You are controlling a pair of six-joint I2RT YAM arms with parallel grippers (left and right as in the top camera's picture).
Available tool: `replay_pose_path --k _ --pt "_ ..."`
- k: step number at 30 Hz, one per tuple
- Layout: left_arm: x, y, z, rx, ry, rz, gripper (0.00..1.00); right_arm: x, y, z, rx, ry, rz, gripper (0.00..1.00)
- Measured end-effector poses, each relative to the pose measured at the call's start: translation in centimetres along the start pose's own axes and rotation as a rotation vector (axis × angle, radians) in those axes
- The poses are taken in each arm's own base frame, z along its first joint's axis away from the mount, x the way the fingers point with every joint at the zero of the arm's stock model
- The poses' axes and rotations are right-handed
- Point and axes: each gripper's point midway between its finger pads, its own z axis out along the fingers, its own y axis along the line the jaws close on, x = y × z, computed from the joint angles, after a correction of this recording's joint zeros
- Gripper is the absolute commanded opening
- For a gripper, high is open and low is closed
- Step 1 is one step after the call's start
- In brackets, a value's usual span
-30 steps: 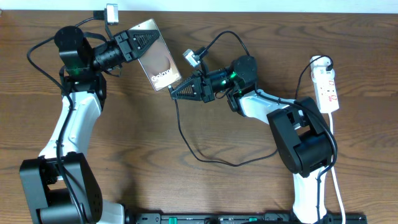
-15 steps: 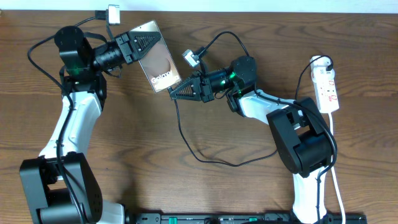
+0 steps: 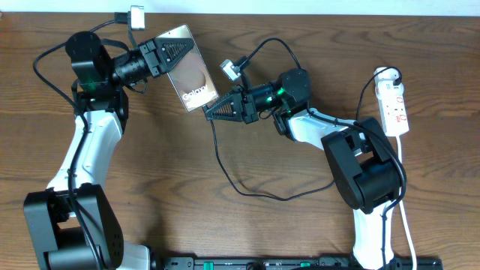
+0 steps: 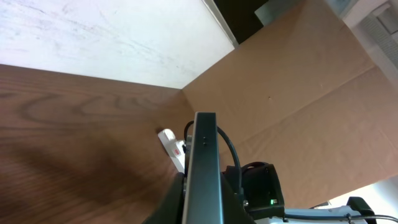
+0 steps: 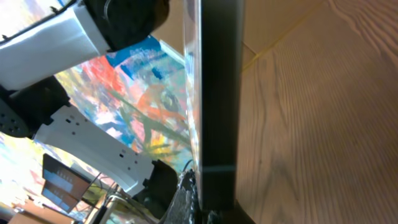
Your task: Plug charger to phone and switch on socket
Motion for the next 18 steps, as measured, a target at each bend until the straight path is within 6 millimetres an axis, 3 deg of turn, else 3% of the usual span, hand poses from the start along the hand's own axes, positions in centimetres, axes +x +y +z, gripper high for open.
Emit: replay_pose_path --k 13,14,16,18 --pt "0.18 -0.16 0.0 0.009 0.01 -0.003 0.08 -0.42 0.36 -0.01 -0.001 -0.02 -0.003 0.01" --pt "0.18 -0.16 0.0 0.009 0.01 -0.003 0.08 -0.42 0.36 -0.01 -0.001 -0.02 -0.003 0.04" --pt "0.18 -0.16 0.0 0.009 0.01 -0.003 0.07 -0.42 0.36 -0.01 -0.001 -0.02 0.001 0.18" --pt "0.08 -0.08 -0.03 0.005 0.005 0.001 0.07 -0.51 0.35 -0.04 0.0 -0.025 0.008 0.38"
